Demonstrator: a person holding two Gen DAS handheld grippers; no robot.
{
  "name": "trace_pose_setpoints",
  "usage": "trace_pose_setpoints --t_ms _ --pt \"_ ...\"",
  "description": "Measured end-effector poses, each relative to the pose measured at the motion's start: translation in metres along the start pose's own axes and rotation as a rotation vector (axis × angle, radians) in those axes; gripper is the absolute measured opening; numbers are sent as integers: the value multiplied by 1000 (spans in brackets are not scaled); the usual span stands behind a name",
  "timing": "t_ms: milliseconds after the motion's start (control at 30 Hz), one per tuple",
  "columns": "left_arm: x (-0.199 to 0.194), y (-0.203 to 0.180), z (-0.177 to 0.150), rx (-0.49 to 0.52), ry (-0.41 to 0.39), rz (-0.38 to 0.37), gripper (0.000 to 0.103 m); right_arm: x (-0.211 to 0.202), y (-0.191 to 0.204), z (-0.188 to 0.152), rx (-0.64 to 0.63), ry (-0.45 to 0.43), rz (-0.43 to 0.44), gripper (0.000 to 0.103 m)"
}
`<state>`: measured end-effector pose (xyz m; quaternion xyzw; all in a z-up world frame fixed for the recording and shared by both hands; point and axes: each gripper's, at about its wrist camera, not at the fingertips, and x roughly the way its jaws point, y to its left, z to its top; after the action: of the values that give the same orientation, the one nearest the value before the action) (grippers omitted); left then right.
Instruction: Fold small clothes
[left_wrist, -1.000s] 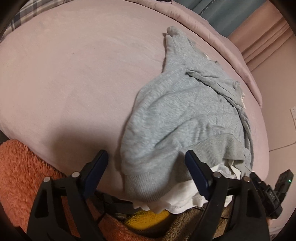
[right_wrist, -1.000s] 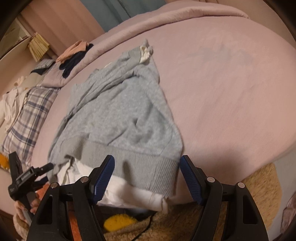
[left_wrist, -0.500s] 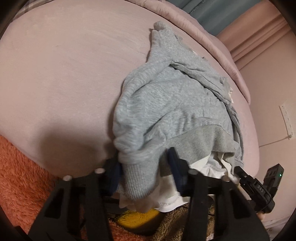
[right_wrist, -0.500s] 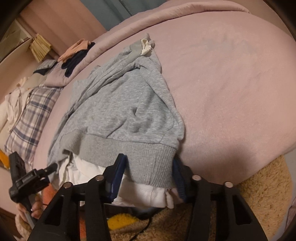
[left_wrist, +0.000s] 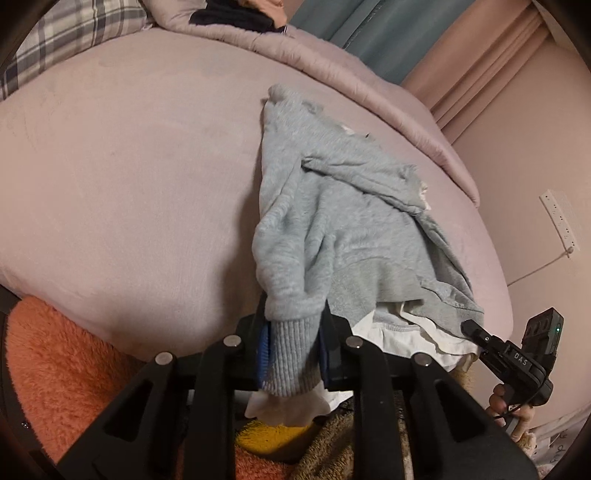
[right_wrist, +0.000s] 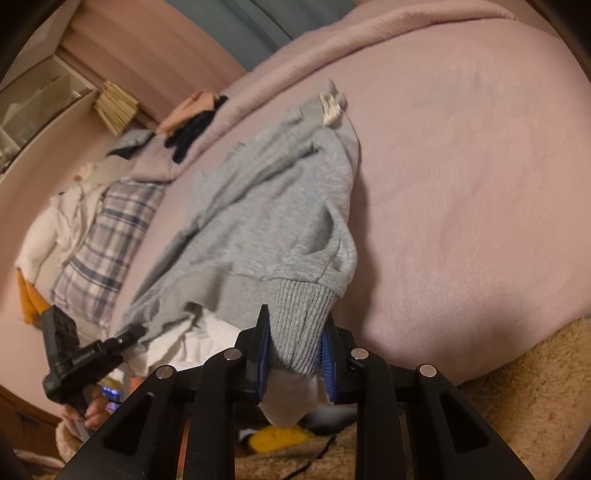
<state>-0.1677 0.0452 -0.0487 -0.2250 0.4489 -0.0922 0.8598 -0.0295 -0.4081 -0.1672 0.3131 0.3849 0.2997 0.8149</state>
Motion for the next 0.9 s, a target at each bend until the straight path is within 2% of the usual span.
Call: trace_pose_setpoints --t_ms 267,433,900 --pt "-28 -15 -1 46 -41 -45 19 -30 16 1 -48 -84 51 23" --pt "-39 -11 1 23 -39 -82 19 -40 26 1 -85 -119 42 23" --pt "-59 -18 17 57 -65 -74 19 -59 49 2 -148 -163 61 23"
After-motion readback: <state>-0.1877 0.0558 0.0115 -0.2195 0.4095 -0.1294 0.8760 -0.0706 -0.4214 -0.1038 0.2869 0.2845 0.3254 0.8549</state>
